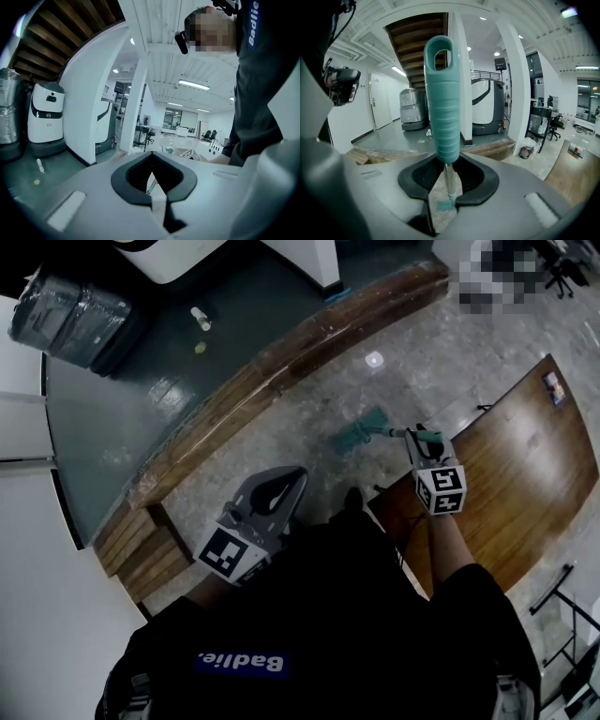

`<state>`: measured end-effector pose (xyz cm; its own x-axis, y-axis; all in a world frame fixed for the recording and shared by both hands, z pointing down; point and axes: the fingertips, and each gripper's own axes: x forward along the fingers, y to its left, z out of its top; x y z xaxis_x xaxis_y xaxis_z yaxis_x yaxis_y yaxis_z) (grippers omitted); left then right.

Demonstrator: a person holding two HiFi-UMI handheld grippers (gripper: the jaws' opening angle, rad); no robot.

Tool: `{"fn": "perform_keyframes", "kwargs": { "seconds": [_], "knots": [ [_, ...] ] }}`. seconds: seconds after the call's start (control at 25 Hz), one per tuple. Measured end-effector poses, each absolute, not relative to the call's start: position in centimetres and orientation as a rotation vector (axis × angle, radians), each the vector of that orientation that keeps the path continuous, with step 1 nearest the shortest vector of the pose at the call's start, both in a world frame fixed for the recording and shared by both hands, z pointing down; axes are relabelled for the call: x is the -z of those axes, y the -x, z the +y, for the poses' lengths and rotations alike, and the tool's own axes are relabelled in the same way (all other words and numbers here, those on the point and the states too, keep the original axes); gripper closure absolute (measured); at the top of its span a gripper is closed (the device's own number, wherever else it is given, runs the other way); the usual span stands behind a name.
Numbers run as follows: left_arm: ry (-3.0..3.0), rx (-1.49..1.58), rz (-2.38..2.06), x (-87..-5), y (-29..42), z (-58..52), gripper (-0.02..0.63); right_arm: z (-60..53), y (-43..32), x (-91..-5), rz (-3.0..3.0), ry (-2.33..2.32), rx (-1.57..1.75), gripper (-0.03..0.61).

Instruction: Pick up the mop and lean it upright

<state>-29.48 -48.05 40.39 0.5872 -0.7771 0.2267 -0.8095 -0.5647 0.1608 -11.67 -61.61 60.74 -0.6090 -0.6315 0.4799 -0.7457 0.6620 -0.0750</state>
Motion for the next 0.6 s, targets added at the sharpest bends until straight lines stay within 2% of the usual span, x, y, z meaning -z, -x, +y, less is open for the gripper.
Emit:
{"fn": "perform_keyframes", "kwargs": {
  "seconds": [0.6],
  "knots": [
    [-2.639, -0.205, -1.146, -40.3, 24.9, -49.4, 0.597, -57.2, 5.4, -62.3, -2.391, -1.123, -0.414, 0.472]
  ]
}}
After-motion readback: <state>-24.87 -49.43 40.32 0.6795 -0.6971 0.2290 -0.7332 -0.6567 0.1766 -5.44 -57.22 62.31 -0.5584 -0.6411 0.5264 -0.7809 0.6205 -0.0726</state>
